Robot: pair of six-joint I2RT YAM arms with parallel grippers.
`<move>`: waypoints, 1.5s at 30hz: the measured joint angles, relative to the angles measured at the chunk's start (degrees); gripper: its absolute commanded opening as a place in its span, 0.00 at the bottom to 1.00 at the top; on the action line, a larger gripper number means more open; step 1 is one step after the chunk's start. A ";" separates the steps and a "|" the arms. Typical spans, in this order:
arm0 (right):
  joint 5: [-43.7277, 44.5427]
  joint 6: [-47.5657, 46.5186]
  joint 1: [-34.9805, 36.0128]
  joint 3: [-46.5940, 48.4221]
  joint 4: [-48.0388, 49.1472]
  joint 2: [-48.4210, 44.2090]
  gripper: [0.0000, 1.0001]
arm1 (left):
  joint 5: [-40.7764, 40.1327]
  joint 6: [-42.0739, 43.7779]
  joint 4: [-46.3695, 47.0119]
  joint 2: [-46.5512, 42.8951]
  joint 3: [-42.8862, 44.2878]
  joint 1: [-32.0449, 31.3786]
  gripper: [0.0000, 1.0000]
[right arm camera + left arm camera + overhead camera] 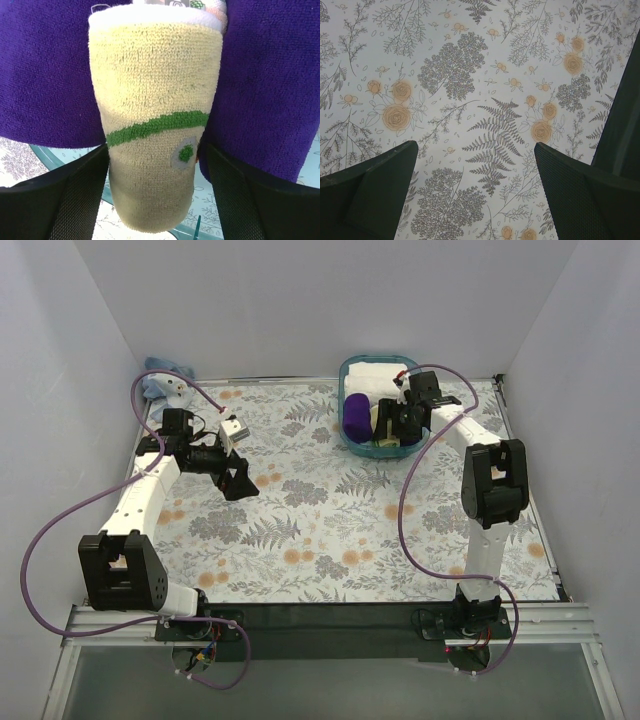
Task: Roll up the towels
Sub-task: Place the rolled towel into the container, then move the towel to the center of the board
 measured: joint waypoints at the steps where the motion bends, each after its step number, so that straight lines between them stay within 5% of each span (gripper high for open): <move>1: 0.11 -0.11 -0.02 0.00 -0.15 -0.07 0.71 | -0.02 0.00 0.00 0.00 0.00 0.00 0.98; 6: 0.11 -0.55 -0.04 0.00 -0.90 -0.42 0.74 | -0.33 -0.07 0.44 0.00 0.00 0.00 0.98; 9: -0.28 -1.05 -0.04 0.00 -1.33 -0.70 0.91 | -0.37 -0.33 0.94 0.00 0.00 0.00 0.98; 13: -1.68 -1.90 -0.09 0.00 -1.92 -1.53 0.97 | -0.42 -0.85 1.36 0.00 0.00 0.00 0.98; 20: -4.09 -3.56 -0.52 0.00 -3.02 -6.51 0.98 | -3.23 -6.12 4.52 0.00 0.87 0.22 0.98; 25: -4.63 -6.27 -0.52 0.07 -3.02 -13.81 0.98 | -13.11 -9.60 9.70 1.97 6.34 2.73 0.98; 31: -5.40 -10.45 -0.52 -0.07 -2.99 -21.88 0.98 | -26.38 -5.95 17.22 13.55 17.00 5.88 0.95; 42: -7.02 -14.16 1.05 -9.53 -3.15 -29.33 0.98 | -39.39 2.58 24.24 44.30 35.95 12.68 0.55; 45: -7.02 -14.43 1.73 -10.67 -3.37 -29.33 0.98 | -41.75 3.56 24.81 51.89 42.49 13.68 0.53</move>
